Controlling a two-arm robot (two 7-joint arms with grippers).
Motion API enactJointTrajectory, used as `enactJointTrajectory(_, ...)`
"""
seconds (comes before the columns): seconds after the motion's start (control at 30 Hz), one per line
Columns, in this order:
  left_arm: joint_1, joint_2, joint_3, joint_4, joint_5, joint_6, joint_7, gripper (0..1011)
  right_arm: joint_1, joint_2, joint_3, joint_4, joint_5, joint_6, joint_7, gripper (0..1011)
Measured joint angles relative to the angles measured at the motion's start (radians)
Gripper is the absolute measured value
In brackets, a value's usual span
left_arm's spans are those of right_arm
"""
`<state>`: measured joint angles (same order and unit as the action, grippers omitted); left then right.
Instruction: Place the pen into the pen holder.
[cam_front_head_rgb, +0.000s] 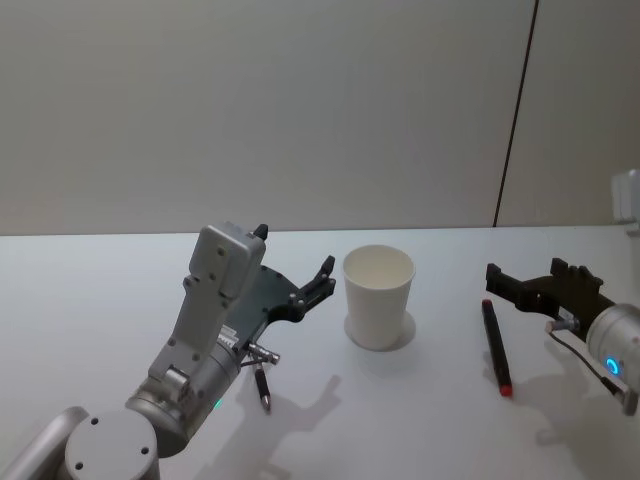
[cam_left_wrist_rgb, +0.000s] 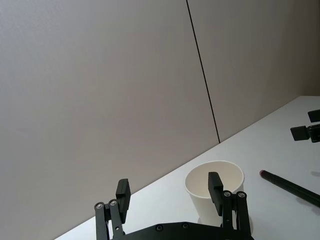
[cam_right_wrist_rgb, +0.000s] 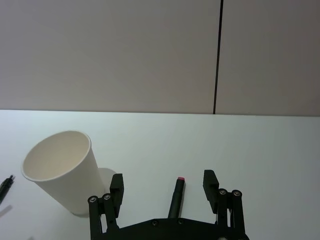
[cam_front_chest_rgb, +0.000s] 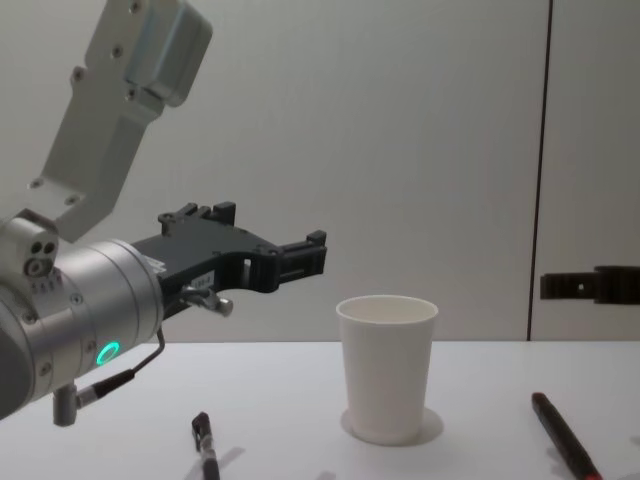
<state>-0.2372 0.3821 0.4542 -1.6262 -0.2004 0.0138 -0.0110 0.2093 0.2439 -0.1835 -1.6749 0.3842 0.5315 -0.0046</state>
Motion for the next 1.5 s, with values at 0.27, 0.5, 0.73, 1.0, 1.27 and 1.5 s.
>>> enactJointTrajectory(0.27,0.0,0.0,0.0,0.0,0.0,0.0,0.0,1002,0.04,-0.018,0.006,0.036,0.02,0.079,-0.018,1001)
enactJointTrajectory(0.5,0.0,0.0,0.0,0.0,0.0,0.0,0.0,1003,0.081,-0.036,0.016,0.081,0.052,0.138,-0.044,1002)
enactJointTrajectory(0.73,0.0,0.0,0.0,0.0,0.0,0.0,0.0,1003,0.123,-0.053,0.021,0.13,0.071,0.178,-0.06,1001)
enactJointTrajectory(1.0,0.0,0.0,0.0,0.0,0.0,0.0,0.0,1003,0.165,-0.07,0.022,0.181,0.075,0.211,-0.064,1001)
enactJointTrajectory(1.27,0.0,0.0,0.0,0.0,0.0,0.0,0.0,1003,0.196,-0.08,0.023,0.218,0.073,0.237,-0.063,1001)
enactJointTrajectory(1.5,0.0,0.0,0.0,0.0,0.0,0.0,0.0,1002,0.226,-0.09,0.028,0.249,0.082,0.278,-0.074,1001)
